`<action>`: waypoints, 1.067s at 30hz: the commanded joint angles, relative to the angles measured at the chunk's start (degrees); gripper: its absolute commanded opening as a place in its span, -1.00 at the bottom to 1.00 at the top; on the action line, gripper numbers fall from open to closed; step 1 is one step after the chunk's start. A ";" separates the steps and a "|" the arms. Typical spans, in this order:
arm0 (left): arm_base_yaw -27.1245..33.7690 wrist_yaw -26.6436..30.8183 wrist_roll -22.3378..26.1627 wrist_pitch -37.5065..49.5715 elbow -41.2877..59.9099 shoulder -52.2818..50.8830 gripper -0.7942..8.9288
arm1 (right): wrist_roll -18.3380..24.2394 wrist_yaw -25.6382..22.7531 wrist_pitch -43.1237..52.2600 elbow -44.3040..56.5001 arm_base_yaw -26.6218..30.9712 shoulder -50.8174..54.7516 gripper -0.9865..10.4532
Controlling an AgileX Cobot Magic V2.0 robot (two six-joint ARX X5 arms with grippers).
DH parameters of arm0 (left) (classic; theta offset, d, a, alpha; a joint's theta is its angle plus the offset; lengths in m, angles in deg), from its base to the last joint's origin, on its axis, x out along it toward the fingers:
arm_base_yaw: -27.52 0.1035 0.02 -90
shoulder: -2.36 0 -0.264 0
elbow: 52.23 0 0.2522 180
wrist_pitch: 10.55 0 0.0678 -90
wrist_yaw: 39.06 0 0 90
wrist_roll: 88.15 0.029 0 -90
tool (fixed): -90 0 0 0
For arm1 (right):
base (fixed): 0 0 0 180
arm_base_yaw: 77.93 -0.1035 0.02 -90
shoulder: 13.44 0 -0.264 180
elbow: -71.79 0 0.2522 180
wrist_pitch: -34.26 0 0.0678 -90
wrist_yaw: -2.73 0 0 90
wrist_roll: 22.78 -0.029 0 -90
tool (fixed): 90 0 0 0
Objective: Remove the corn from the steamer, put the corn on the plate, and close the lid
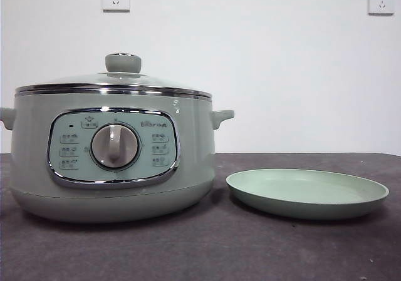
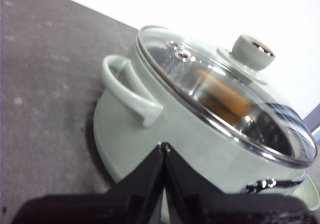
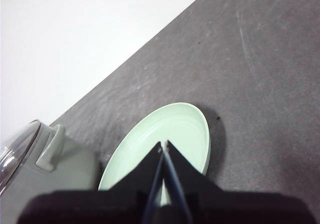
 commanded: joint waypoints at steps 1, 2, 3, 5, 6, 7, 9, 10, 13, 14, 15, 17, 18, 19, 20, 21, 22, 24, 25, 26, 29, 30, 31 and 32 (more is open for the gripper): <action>0.15 -0.17 -0.20 -2.40 -1.86 -0.15 -0.85 | 0.35 0.09 -1.64 -1.64 -0.07 -0.55 -0.85; 0.15 -0.15 0.22 -3.74 -2.80 -0.11 -0.85 | 1.22 0.09 -2.62 -2.60 -0.07 -1.03 -0.85; 0.15 -0.11 0.39 -4.90 -3.82 0.20 -0.85 | 2.36 0.11 -3.45 -3.63 -0.07 -1.73 -0.85; 0.15 -0.09 1.29 -6.91 -5.97 0.72 -0.85 | 4.48 0.13 -5.01 -5.97 -0.07 -3.69 -0.85; 0.15 -0.09 1.92 -7.52 -6.93 1.22 -0.85 | 5.27 0.15 -5.44 -6.99 -0.07 -4.72 -0.85; 0.15 -0.07 2.49 -8.04 -7.98 1.79 -0.85 | 5.97 0.13 -5.77 -8.02 -0.07 -5.90 -0.85; 0.15 -0.09 3.87 -8.90 -10.25 3.50 -0.85 | 7.93 0.33 -5.99 -10.23 -0.07 -8.72 -0.85; 0.15 -0.09 4.76 -9.33 -11.52 4.70 -0.85 | 9.25 1.07 -5.95 -11.43 -0.07 -10.36 -0.85; 0.15 -0.17 7.17 -9.81 -15.06 8.76 -0.85 | 13.05 3.80 -5.97 -15.19 -0.07 -15.63 -0.85; 0.15 -0.24 8.13 -9.99 -16.20 10.21 -0.85 | 14.12 4.76 -5.97 -16.39 -0.07 -17.27 -0.85; 0.15 -0.50 9.84 -10.03 -17.70 12.22 -0.85 | 15.54 6.03 -6.01 -18.08 -0.07 -19.56 -0.85; 0.15 -1.77 12.66 -10.27 -20.02 15.28 -0.85 | 17.79 8.02 -6.01 -20.70 -0.07 -23.12 -0.85; 0.15 -2.14 14.29 -10.86 -21.70 17.33 -0.85 | 19.17 9.68 -6.14 -22.51 -0.07 -25.49 -0.85; 0.15 -2.29 15.50 -11.58 -23.12 18.91 -0.85 | 20.15 10.97 -6.40 -23.87 -0.07 -27.21 -0.85; 0.15 -2.64 16.90 -12.72 -24.79 20.79 -0.85 | 21.18 12.57 -6.97 -25.57 -0.07 -29.24 -0.85; 0.15 -3.26 18.34 -13.84 -26.47 22.69 -0.85 | 22.25 14.05 -7.91 -27.39 -0.07 -31.28 -0.85; 0.15 -3.58 19.30 -14.82 -27.96 24.33 -0.85 | 23.21 15.32 -8.98 -28.98 -0.07 -33.07 -0.84; 0.15 -4.98 21.31 -17.35 -31.47 28.13 -0.85 | 25.68 18.12 -12.26 -33.03 -0.07 -37.31 -0.83; 0.13 -5.81 21.88 -18.40 -32.98 29.70 -0.85 | 26.95 19.28 -14.03 -34.84 -0.07 -39.12 -0.83; 0.15 -6.75 22.56 -19.39 -34.45 31.21 -0.85 | 28.41 20.35 -16.00 -36.72 -0.07 -40.89 -0.83; 0.13 -10.29 22.82 -22.36 -39.04 36.04 -0.85 | 33.53 23.23 -22.25 -42.60 -0.09 -46.05 -0.83; 0.13 -11.72 22.82 -23.34 -40.70 37.73 -0.85 | 35.32 23.78 -24.37 -44.65 -0.07 -47.67 -0.83; 0.13 -12.87 22.80 -23.89 -42.03 39.08 -0.85 | 36.63 24.02 -25.94 -46.29 -0.09 -48.94 -0.82; 0.13 -13.88 22.82 -24.26 -43.04 40.11 -0.84 | 37.55 24.09 -27.15 -47.56 -0.09 -49.90 -0.82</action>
